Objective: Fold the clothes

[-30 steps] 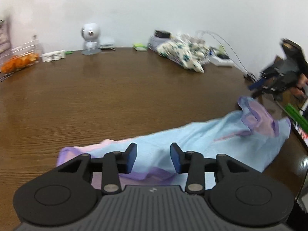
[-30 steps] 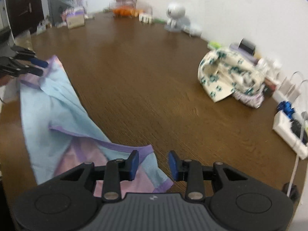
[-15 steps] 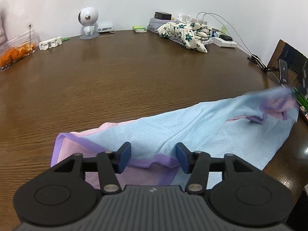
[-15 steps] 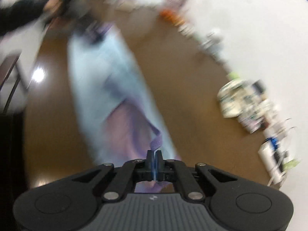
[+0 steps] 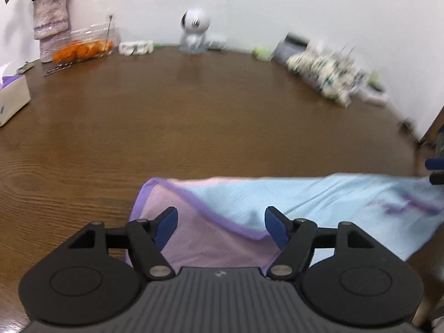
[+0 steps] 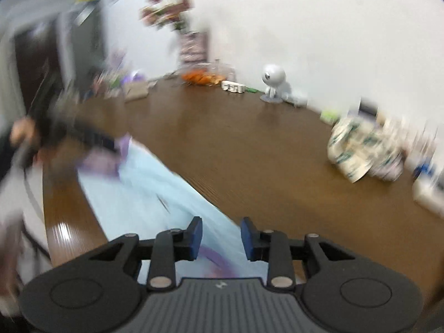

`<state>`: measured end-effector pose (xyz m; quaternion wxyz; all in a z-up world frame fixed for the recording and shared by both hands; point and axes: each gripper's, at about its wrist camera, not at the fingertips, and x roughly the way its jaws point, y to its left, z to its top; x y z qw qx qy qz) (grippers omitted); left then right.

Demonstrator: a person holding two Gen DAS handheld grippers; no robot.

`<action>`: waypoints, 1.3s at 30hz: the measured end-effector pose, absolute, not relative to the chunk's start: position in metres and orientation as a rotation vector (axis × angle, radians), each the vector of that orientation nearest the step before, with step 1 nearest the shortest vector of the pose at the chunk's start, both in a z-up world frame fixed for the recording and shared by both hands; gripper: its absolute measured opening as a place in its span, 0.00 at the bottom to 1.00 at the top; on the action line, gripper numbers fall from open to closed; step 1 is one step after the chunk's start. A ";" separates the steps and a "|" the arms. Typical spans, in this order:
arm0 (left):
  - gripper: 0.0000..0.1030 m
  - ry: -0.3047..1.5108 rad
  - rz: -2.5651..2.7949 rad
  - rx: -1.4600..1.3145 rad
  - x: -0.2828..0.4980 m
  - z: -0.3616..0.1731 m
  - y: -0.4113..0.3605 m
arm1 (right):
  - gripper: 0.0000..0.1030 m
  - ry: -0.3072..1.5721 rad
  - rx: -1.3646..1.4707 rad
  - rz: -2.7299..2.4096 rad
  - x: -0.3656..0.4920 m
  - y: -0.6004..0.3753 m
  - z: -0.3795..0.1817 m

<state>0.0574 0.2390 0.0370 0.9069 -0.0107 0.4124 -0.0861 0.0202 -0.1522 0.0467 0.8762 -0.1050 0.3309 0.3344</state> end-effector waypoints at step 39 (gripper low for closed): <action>0.09 0.802 -0.028 -0.100 0.077 0.041 0.250 | 0.23 0.582 -0.136 0.705 -0.033 -0.134 0.028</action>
